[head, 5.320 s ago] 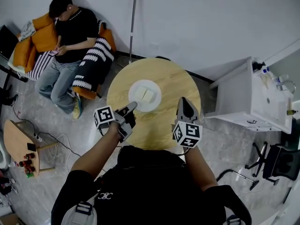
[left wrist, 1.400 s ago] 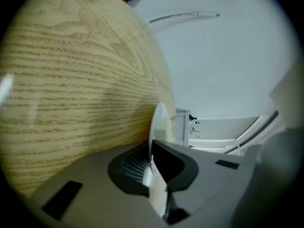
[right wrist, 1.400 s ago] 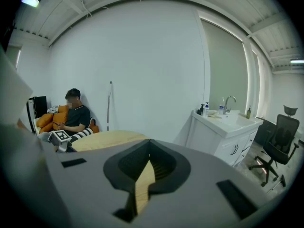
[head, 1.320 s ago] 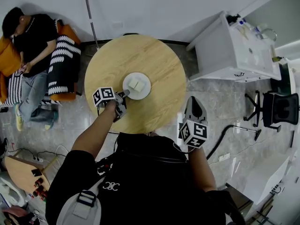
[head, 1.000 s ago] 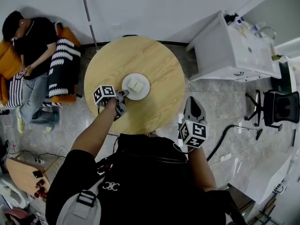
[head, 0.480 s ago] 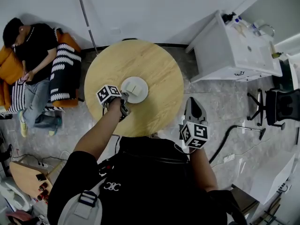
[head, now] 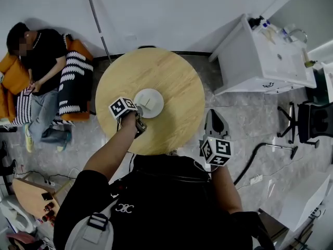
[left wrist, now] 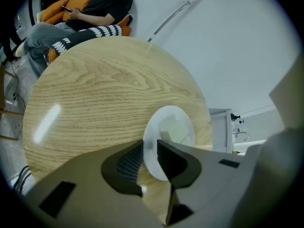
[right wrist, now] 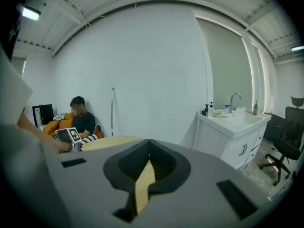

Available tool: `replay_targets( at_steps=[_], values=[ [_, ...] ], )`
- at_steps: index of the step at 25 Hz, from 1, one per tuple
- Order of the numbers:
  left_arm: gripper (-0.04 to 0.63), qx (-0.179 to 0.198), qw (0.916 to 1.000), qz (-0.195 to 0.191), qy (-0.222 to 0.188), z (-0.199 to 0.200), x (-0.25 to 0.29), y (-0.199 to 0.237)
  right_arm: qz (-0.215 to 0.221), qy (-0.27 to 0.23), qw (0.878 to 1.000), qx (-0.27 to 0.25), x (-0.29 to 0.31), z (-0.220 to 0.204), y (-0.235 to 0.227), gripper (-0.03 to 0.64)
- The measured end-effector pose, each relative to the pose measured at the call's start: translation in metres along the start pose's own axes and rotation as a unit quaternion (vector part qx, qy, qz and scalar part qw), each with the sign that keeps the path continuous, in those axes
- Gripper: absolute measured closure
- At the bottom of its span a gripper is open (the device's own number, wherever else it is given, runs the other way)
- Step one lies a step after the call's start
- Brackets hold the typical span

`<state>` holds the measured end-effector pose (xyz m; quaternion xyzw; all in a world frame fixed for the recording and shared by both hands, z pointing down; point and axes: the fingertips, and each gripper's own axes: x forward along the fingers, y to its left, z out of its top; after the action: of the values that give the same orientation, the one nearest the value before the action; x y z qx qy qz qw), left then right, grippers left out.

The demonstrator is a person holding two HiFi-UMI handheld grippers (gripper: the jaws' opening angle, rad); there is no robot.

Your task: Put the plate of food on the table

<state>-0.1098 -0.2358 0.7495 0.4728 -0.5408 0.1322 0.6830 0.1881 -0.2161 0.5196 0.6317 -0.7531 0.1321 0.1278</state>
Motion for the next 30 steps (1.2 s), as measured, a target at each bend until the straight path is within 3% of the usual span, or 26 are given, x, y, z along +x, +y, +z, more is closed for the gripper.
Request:
replay_targets(
  at_steps=[7, 11, 13, 16, 21, 26, 30],
  values=[
    [0.521, 0.028, 0.9994, -0.001, -0.022, 0.005, -0.019, 0.002, 0.037, 0.000, 0.999, -0.006, 0.015, 0.002, 0.016, 0.609],
    [0.526, 0.049, 0.9981, -0.024, -0.029, 0.003, -0.031, 0.000, 0.061, 0.001, 0.998, -0.011, 0.024, 0.004, 0.030, 0.609],
    [0.588, 0.051, 0.9977, -0.027, -0.036, 0.002, -0.037, 0.004, 0.073, 0.001, 0.997, -0.014, 0.029, 0.005, 0.038, 0.609],
    [0.588, 0.061, 0.9965, -0.030, -0.048, 0.002, -0.045, 0.011, 0.091, 0.000, 0.996, -0.020, 0.034, 0.007, 0.050, 0.609],
    [0.588, 0.118, 0.9888, -0.026, -0.088, 0.009, -0.063, 0.011, 0.112, 0.003, 0.993, -0.026, 0.043, 0.008, 0.065, 0.609],
    [0.588, 0.223, 0.9629, -0.024, -0.151, 0.021, -0.090, -0.007, 0.131, 0.004, 0.991, -0.033, 0.049, 0.011, 0.083, 0.609],
    [0.588, 0.331, 0.9191, -0.056, -0.206, 0.021, -0.108, -0.038, 0.142, 0.000, 0.989, -0.037, 0.052, 0.013, 0.094, 0.609]
  ],
)
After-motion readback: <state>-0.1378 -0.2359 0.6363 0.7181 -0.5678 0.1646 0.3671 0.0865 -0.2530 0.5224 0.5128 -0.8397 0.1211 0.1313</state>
